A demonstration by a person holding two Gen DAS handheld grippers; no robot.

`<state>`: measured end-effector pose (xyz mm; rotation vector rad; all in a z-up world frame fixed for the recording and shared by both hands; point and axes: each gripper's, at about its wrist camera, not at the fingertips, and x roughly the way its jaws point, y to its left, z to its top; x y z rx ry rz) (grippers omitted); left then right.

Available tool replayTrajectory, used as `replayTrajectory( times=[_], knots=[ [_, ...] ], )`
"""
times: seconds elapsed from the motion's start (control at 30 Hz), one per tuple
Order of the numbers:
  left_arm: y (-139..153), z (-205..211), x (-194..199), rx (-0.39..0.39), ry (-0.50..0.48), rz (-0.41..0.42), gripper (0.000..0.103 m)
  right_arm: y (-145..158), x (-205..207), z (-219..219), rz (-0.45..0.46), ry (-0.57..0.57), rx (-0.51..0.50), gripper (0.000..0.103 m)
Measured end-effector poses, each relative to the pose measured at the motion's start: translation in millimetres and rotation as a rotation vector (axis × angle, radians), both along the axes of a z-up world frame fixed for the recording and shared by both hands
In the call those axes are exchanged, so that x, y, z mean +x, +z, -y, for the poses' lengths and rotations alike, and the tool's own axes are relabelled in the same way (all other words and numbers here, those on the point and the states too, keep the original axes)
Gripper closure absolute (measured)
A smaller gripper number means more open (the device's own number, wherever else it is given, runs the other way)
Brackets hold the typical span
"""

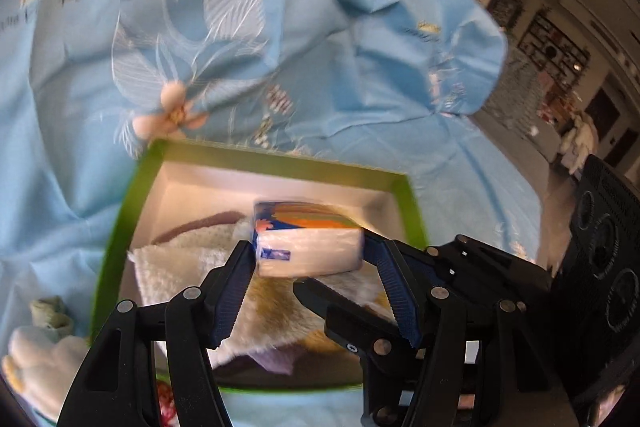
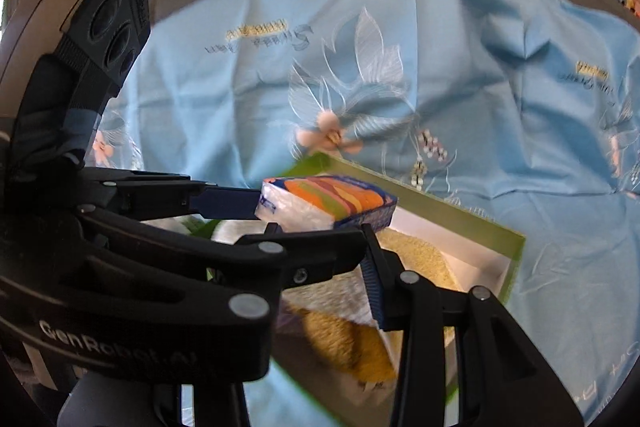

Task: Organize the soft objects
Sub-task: 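Carry the tissue pack into the green box and open the right gripper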

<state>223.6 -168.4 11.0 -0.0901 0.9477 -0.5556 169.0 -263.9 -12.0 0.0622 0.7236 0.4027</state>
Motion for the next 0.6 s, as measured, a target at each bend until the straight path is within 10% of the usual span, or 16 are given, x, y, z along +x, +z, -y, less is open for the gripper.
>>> replayTrajectory(
  times=[0.27, 0.6],
  knots=[
    [-27, -2, 13, 0.08, 0.06, -0.053, 0.016, -31, 18, 6, -0.099, -0.053, 0.008, 0.04],
    [-1, -35, -22, 0.098, 0.126, 0.032, 0.014, -18, -26, 35, -0.085, -0.145, 0.029, 0.017]
  ],
)
